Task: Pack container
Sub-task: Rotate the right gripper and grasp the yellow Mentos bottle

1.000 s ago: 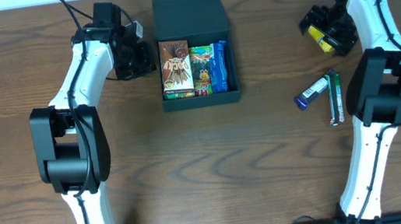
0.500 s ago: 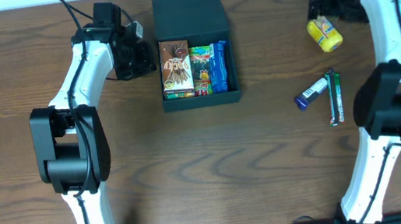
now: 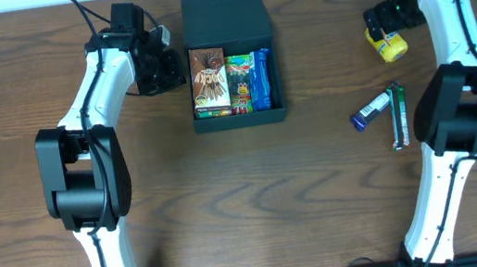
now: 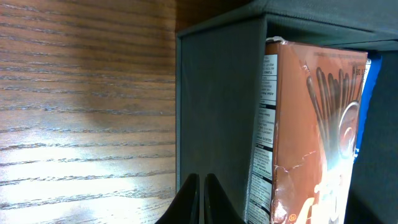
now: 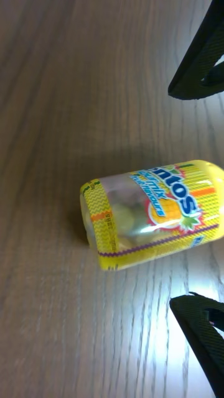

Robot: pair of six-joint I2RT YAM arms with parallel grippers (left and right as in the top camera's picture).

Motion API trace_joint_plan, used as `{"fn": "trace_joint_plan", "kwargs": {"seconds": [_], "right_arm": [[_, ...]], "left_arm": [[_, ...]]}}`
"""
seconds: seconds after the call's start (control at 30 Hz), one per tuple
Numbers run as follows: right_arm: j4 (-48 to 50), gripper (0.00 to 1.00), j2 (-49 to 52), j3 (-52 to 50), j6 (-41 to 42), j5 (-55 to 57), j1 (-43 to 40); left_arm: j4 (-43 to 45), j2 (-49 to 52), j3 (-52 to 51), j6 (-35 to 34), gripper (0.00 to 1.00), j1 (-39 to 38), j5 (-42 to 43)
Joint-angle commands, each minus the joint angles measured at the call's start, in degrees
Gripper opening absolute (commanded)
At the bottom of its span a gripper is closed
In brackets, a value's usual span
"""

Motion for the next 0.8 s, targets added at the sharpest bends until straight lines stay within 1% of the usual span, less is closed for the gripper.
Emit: {"fn": "trace_joint_plan", "kwargs": {"seconds": [0.0, 0.23, 0.47, 0.53, 0.57, 0.7, 0.77], "right_arm": [[0.04, 0.99, 1.42, -0.09, -1.57, -0.26, -0.79], [1.14, 0.99, 3.65, -0.09, -1.53, -0.81, -0.9], [2.16, 0.94, 4.74, -0.2, -1.09, -1.84, -0.9], [2.78, 0.89, 4.74, -0.22, -0.87, -1.9, -0.9], [2.89, 0.83, 4.74, -0.22, -0.87, -2.1, -0.9], [3.26, 0.72, 4.79, -0.24, -0.28, -3.76, -0.9], [3.45, 0.69, 4.83, -0.24, 0.59, -3.8, -0.9]], "left_arm": [[-0.04, 0.83, -0.28, -0.28, 0.06, 0.22, -0.2], [-0.04, 0.83, -0.28, -0.63, 0.06, 0.22, -0.2], [-0.02, 0.83, -0.28, -0.92, 0.06, 0.22, -0.2], [0.0, 0.83, -0.28, -0.9, 0.06, 0.22, -0.22], [0.0, 0.83, -0.28, -0.9, 0.06, 0.22, -0.2], [0.04, 0.83, -0.28, -0.9, 0.06, 0.22, -0.22], [0.17, 0.83, -0.28, -0.9, 0.06, 0.22, -0.22]]}}
